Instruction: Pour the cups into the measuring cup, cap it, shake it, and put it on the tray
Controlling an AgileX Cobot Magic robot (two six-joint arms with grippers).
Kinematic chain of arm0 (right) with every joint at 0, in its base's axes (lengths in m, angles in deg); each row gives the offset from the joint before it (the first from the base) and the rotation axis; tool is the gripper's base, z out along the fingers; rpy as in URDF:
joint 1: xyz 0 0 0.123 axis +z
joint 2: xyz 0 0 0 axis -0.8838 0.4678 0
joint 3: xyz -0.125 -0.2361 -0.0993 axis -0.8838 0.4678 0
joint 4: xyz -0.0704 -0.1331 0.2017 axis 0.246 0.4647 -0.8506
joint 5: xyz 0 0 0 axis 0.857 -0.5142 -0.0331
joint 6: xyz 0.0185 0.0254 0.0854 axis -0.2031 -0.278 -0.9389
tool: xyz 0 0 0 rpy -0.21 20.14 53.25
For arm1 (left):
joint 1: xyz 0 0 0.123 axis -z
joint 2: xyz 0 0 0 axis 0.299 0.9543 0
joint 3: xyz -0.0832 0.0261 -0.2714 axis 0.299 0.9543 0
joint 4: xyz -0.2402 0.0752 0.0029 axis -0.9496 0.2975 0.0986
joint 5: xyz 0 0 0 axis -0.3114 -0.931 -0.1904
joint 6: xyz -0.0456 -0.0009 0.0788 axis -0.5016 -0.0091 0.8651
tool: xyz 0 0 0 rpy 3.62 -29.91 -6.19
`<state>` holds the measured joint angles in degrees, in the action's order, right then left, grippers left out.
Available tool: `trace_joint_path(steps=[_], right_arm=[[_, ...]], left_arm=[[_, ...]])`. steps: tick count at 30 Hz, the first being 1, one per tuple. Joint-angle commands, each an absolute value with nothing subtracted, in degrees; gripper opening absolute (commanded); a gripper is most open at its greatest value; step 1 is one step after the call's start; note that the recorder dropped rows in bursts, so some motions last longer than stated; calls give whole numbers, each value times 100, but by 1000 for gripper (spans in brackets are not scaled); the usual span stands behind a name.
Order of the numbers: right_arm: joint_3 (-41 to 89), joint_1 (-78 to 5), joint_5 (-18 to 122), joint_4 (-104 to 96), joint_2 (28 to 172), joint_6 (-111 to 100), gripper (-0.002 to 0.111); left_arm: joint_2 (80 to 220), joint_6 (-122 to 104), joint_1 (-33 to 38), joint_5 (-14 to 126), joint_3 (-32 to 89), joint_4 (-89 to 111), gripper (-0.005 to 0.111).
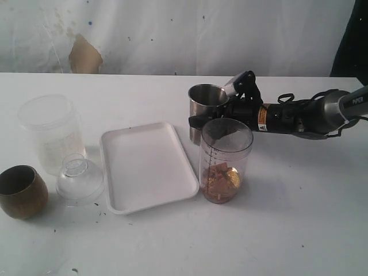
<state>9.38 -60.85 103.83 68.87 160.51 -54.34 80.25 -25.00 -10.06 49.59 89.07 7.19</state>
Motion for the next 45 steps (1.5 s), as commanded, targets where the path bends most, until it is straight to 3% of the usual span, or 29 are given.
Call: trace_joint_path(steps=[1,8,18,30,39,41,43,45], right_arm=[[915,-6082,10448,6811,16024,-5430,21],[915,-6082,10423,6811,15930,-5430,77],[926,-6082,9847,7569,15379,-6398,97],[926,-6104,9807,9621,14559,-8641,96],[934,-6481,9574,9634,13812,-10516,96],[1009,-6616,9764,9634,13644,-10827,90],[1123,-6675,9876,9634,13547,-10827,75],[1235,-6747,9936,9634,13437,-10827,52]], left_arm=[[7997,-2526,-980,5043,8938,685,1],[7997,-2526,-980,5043,8938,685,1],[7997,-2526,-980,5043,8938,685,1],[7997,-2526,-980,5043,8938,685,1],[7997,-2514,-980,5040,8938,685,1],[7997,-2514,-980,5040,8938,685,1],[7997,-2514,-980,5040,8938,685,1],[7997,-2514,-980,5040,8938,685,1]])
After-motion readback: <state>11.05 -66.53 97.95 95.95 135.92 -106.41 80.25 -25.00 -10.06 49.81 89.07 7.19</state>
